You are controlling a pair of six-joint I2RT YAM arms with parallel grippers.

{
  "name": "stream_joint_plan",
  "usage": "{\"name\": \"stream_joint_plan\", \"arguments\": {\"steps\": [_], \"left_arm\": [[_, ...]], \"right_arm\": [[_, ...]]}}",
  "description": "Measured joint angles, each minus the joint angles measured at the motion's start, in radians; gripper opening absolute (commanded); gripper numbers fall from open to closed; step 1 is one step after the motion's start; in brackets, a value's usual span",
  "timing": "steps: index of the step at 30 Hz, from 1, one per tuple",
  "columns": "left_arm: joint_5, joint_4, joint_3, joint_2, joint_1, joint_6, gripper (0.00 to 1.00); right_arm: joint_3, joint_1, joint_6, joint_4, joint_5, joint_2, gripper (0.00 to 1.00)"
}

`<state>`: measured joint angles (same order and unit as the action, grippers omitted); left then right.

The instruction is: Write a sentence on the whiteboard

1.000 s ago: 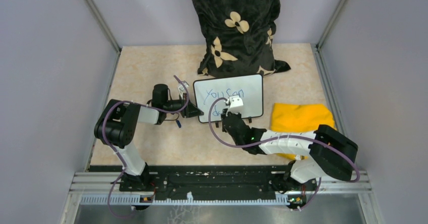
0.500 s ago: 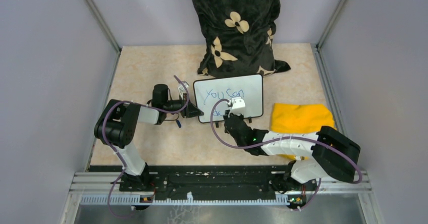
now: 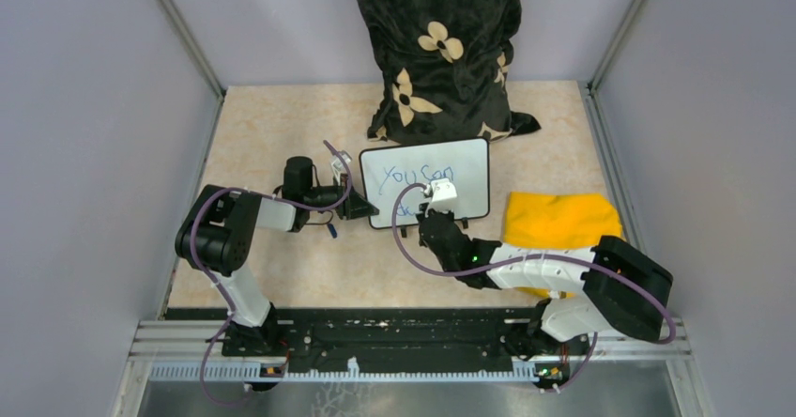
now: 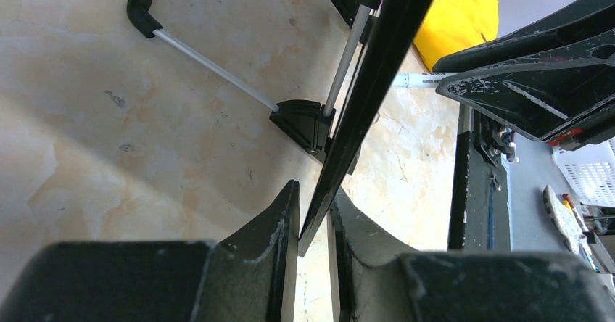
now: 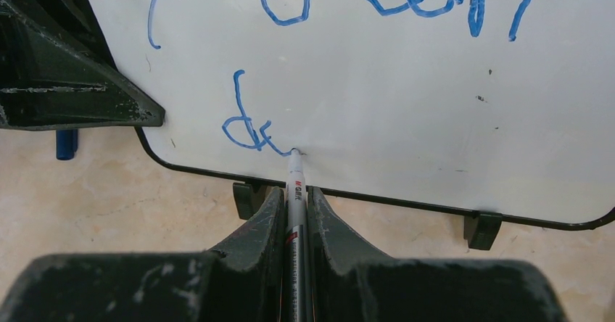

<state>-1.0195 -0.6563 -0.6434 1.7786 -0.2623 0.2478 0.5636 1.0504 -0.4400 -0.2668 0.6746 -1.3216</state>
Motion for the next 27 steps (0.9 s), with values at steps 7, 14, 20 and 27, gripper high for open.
{"name": "stream_joint_plan", "arguments": {"steps": [7, 14, 20, 27], "left_arm": [[0.0, 0.002, 0.0, 0.0, 0.0, 0.0, 0.25], [0.0, 0.003, 0.0, 0.0, 0.0, -0.002, 0.25], [0.0, 0.005, 0.0, 0.0, 0.0, -0.002, 0.25], [0.0, 0.005, 0.0, 0.0, 0.0, -0.003, 0.25]], "right_arm": [[0.009, -0.002, 0.017, 0.006, -0.004, 0.0, 0.0], [0.034, -0.007, 0.037, 0.006, -0.003, 0.0, 0.0], [0.048, -0.013, 0.047, 0.004, -0.003, -0.001, 0.0], [0.067, -0.013, 0.048, 0.001, -0.012, -0.015, 0.0]]}}
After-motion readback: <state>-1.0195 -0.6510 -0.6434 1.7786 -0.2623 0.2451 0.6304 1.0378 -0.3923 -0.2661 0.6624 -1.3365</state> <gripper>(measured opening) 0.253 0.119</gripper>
